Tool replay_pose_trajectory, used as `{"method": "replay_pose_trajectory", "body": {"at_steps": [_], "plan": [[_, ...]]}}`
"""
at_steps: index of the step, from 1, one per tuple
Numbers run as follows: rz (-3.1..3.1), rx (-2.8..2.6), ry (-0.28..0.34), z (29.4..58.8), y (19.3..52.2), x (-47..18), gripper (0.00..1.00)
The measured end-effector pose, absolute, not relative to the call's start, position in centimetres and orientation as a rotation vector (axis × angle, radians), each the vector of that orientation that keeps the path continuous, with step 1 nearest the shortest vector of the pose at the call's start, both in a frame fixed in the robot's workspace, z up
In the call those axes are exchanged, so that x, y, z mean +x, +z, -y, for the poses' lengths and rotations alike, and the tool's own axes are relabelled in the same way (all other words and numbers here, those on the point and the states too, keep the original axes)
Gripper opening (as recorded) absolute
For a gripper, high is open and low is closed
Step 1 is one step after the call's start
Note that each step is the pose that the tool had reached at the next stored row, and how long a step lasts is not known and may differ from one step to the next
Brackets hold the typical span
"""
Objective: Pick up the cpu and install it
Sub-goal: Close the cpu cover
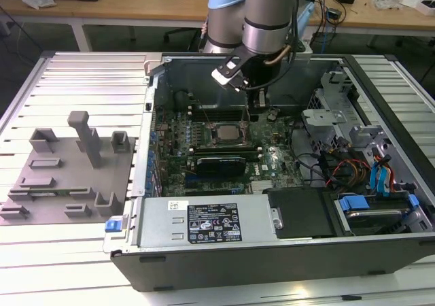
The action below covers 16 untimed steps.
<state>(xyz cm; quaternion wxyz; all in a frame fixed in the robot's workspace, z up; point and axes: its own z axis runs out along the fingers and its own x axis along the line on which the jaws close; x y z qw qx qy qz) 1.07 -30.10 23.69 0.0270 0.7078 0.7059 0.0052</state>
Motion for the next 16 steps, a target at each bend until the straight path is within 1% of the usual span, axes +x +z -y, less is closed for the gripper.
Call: {"method": "replay_pose_trajectory", "body": {"at_steps": [4,6,16], "plan": [[-2.181,2.187,0.016,29.96,23.69,0.41,0.11],[-2.191,2.196,-0.005,29.97,23.69,0.41,0.11],[-2.192,2.198,-0.009,30.05,23.51,-0.24,0.11]]}}
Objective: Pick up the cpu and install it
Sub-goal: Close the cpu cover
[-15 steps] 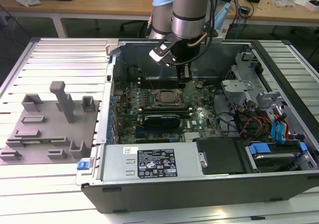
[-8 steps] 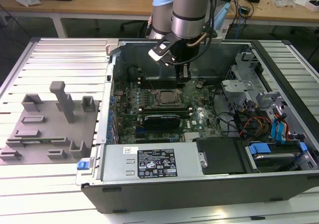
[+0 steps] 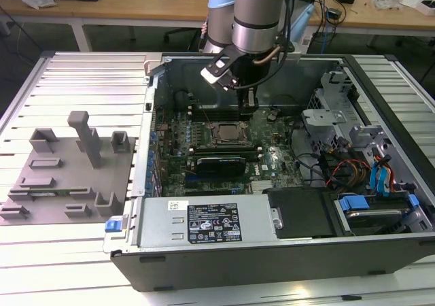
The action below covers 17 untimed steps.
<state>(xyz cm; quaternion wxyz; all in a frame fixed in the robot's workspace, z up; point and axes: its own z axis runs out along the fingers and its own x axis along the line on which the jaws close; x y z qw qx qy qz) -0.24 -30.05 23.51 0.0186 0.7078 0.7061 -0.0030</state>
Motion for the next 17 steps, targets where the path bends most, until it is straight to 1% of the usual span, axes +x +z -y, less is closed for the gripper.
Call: {"method": "replay_pose_trajectory", "body": {"at_steps": [17], "plan": [[-2.192,2.198,-0.009,31.7,22.9,-3.0,0.11]]}}
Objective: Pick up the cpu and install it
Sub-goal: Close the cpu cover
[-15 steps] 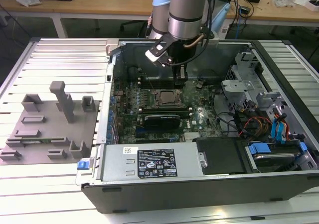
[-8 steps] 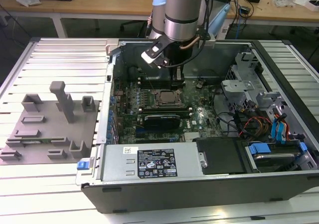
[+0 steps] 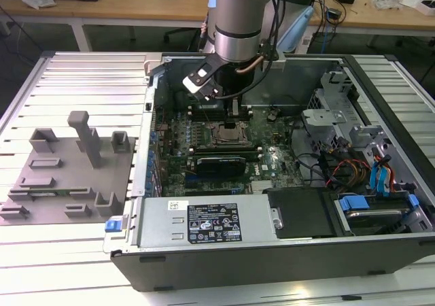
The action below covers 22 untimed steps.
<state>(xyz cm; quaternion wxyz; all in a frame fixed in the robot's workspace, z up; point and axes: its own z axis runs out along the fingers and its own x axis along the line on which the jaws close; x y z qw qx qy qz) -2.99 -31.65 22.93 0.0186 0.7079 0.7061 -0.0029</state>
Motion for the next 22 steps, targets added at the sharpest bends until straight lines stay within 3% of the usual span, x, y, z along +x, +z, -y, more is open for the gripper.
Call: {"method": "replay_pose_trajectory", "body": {"at_steps": [22], "plan": [[-2.564,1.748,0.001,31.67,22.93,-2.99,0.11]]}}
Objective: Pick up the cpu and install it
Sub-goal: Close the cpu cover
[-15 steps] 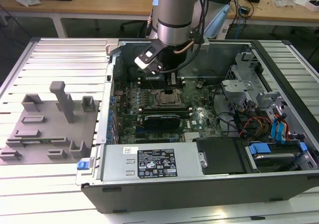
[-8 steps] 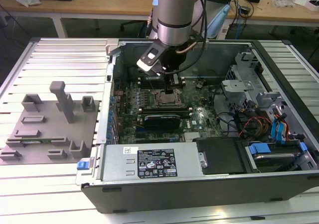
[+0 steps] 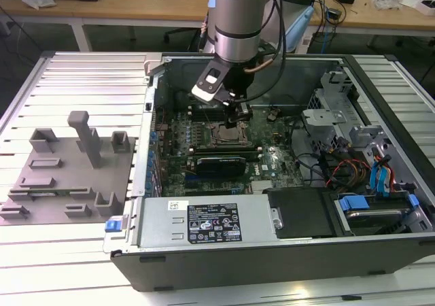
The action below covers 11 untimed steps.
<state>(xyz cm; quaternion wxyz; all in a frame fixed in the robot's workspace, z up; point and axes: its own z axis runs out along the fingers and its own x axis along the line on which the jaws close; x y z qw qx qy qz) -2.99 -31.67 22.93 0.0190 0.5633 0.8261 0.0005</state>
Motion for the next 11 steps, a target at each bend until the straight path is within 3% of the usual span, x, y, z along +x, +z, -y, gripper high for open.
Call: {"method": "replay_pose_trajectory", "body": {"at_steps": [11], "plan": [[-2.778,1.386,0.009,31.67,22.93,-2.99,0.11]]}}
